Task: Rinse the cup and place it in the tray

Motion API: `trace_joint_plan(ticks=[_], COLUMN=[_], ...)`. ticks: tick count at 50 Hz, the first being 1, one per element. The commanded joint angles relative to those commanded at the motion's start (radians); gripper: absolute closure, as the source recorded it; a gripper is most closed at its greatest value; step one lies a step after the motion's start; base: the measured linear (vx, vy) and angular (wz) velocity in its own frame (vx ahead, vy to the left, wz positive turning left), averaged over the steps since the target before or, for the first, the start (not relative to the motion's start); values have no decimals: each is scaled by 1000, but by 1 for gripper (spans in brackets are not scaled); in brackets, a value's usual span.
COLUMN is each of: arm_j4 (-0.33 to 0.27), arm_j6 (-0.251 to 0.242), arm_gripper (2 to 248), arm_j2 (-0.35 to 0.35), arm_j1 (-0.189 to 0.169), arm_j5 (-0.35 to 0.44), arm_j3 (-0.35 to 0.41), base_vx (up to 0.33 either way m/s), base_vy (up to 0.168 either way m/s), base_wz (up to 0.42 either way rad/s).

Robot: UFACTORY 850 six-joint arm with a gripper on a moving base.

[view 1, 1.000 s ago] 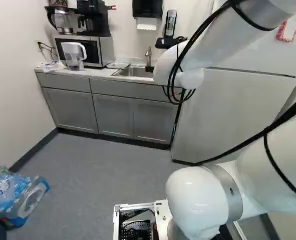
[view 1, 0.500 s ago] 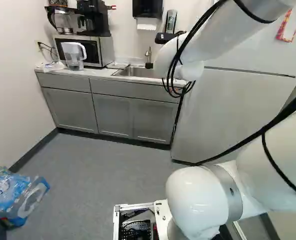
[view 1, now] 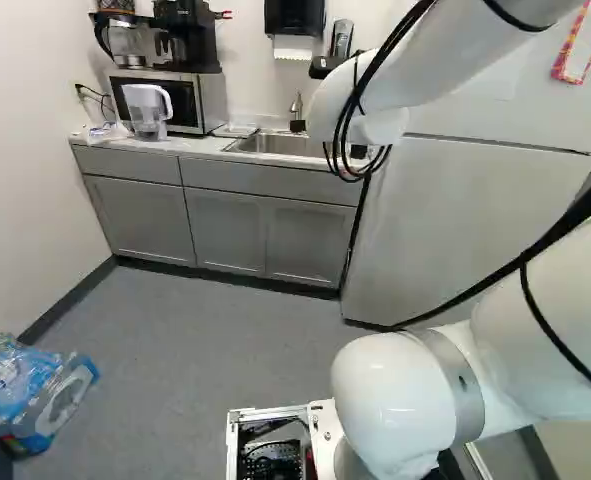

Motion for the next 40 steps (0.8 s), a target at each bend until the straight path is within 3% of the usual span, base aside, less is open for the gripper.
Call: trace_joint_plan(ticks=[40], arm_j4=[0], arm_j6=[0], arm_gripper=[3], arm_j2=[17], arm_j1=[0], arm_j5=[-125], arm_j3=[-70], base_vx=[0], base_vy=[0], base_wz=[0])
